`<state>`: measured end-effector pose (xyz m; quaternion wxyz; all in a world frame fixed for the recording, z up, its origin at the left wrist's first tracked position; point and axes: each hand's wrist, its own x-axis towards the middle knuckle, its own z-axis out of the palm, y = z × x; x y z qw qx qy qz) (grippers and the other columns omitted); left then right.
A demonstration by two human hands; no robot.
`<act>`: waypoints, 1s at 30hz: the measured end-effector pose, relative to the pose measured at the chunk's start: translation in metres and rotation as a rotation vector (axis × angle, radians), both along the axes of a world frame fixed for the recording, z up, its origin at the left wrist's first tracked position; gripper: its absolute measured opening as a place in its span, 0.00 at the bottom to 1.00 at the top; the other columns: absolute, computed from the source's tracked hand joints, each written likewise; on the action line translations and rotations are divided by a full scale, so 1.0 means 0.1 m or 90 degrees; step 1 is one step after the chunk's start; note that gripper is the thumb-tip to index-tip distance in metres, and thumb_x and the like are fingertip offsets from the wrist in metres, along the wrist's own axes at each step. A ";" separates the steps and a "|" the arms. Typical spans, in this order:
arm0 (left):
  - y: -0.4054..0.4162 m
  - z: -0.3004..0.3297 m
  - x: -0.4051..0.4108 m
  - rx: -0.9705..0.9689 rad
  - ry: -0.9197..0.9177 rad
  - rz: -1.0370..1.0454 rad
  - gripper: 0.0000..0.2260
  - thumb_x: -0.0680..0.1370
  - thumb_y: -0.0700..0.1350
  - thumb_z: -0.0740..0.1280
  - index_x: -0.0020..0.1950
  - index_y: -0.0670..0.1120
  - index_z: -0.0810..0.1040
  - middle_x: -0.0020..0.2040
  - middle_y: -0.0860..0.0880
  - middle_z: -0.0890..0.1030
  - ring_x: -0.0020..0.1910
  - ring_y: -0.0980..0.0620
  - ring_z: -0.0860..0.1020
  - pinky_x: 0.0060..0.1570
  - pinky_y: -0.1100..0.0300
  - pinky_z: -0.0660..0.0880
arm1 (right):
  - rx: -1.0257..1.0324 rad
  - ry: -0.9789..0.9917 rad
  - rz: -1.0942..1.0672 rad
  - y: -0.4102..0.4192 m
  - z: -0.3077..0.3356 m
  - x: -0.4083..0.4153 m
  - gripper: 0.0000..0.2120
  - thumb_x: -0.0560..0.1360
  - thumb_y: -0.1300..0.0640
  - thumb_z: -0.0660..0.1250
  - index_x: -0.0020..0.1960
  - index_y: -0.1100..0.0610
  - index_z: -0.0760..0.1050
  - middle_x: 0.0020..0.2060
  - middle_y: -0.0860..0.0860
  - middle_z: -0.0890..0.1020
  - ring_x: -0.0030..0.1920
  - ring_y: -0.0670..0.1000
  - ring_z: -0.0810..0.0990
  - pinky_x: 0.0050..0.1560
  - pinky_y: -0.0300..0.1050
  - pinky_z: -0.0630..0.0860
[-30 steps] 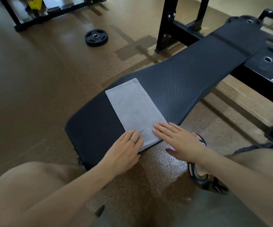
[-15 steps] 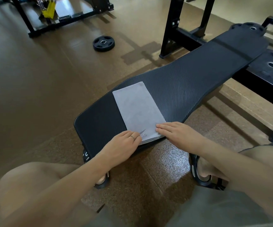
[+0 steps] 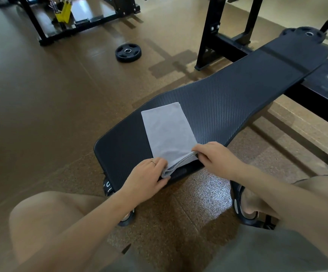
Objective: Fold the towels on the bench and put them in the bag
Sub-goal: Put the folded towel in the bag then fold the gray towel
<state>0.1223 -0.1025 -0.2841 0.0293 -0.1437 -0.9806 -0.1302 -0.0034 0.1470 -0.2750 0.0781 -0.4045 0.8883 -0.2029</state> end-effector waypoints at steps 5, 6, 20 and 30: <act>-0.06 0.06 -0.14 0.203 -0.098 0.136 0.04 0.84 0.50 0.63 0.56 0.51 0.71 0.42 0.53 0.78 0.39 0.55 0.76 0.39 0.55 0.73 | -0.035 -0.153 -0.089 -0.13 0.11 -0.16 0.04 0.83 0.57 0.61 0.54 0.50 0.73 0.36 0.47 0.78 0.34 0.46 0.76 0.36 0.44 0.69; -0.09 0.06 -0.18 0.240 -0.118 0.159 0.04 0.84 0.50 0.62 0.56 0.51 0.72 0.41 0.54 0.78 0.39 0.56 0.77 0.39 0.56 0.74 | -0.039 -0.184 -0.115 -0.17 0.11 -0.18 0.03 0.84 0.55 0.61 0.55 0.49 0.72 0.37 0.47 0.79 0.35 0.46 0.76 0.37 0.44 0.70; -0.08 -0.09 -0.53 0.220 -0.094 0.342 0.07 0.84 0.52 0.58 0.50 0.52 0.71 0.44 0.54 0.76 0.42 0.52 0.76 0.43 0.46 0.78 | 0.040 -0.048 -0.312 -0.53 -0.18 -0.18 0.08 0.84 0.52 0.55 0.50 0.55 0.64 0.35 0.51 0.77 0.35 0.58 0.73 0.47 0.54 0.70; -0.02 -0.22 -0.58 -0.050 0.091 0.255 0.07 0.76 0.40 0.69 0.52 0.45 0.74 0.47 0.44 0.70 0.36 0.50 0.64 0.31 0.56 0.69 | 0.020 0.119 -0.322 -0.52 -0.13 -0.22 0.10 0.79 0.53 0.67 0.48 0.57 0.67 0.44 0.54 0.71 0.37 0.56 0.69 0.40 0.51 0.67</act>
